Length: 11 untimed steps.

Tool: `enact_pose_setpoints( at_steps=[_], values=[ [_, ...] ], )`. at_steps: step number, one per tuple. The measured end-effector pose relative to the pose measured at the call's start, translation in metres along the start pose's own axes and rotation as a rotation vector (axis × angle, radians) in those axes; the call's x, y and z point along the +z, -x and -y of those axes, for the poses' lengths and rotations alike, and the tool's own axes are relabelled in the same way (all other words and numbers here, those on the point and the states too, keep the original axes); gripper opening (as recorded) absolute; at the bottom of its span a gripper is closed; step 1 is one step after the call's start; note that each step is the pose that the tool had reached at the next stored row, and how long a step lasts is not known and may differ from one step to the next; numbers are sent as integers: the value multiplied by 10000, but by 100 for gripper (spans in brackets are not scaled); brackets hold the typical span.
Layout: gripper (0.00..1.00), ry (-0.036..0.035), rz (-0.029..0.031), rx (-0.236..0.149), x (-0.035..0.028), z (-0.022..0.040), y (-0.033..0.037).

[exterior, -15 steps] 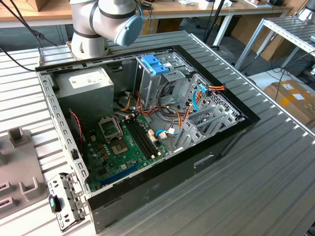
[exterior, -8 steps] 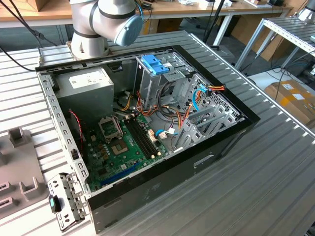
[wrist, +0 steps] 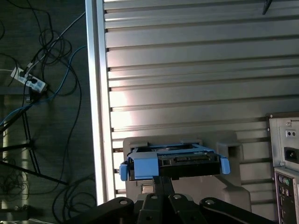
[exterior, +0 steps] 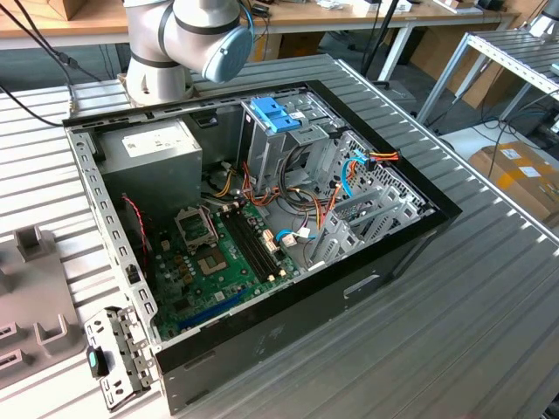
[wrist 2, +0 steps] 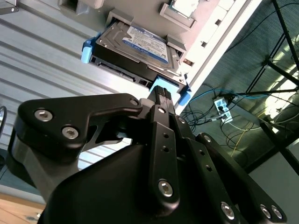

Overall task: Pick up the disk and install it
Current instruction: 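Pick up the disk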

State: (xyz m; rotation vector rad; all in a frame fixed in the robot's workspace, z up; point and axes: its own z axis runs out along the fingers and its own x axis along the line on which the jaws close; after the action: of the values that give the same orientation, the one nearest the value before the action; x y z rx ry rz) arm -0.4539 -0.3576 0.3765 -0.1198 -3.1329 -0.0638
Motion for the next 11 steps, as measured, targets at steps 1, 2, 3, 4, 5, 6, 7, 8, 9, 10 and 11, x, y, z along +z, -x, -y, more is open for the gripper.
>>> enact_pose_setpoints(
  at_steps=[1, 2, 3, 4, 5, 6, 7, 8, 9, 10, 11],
  values=[
    [11, 0, 0, 0, 0, 0, 0],
    [11, 0, 0, 0, 0, 0, 0],
    [11, 0, 0, 0, 0, 0, 0],
    [11, 0, 0, 0, 0, 0, 0],
    [11, 0, 0, 0, 0, 0, 1],
    [11, 0, 0, 0, 0, 0, 1],
    [11, -1, 0, 0, 0, 0, 1],
    [11, 0, 0, -1, 0, 0, 1],
    [11, -1, -1, -18, 0, 0, 1],
    [11, -1, -2, -59, 0, 0, 1],
    [11, -1, -4, -112, 0, 0, 1]
  ],
)
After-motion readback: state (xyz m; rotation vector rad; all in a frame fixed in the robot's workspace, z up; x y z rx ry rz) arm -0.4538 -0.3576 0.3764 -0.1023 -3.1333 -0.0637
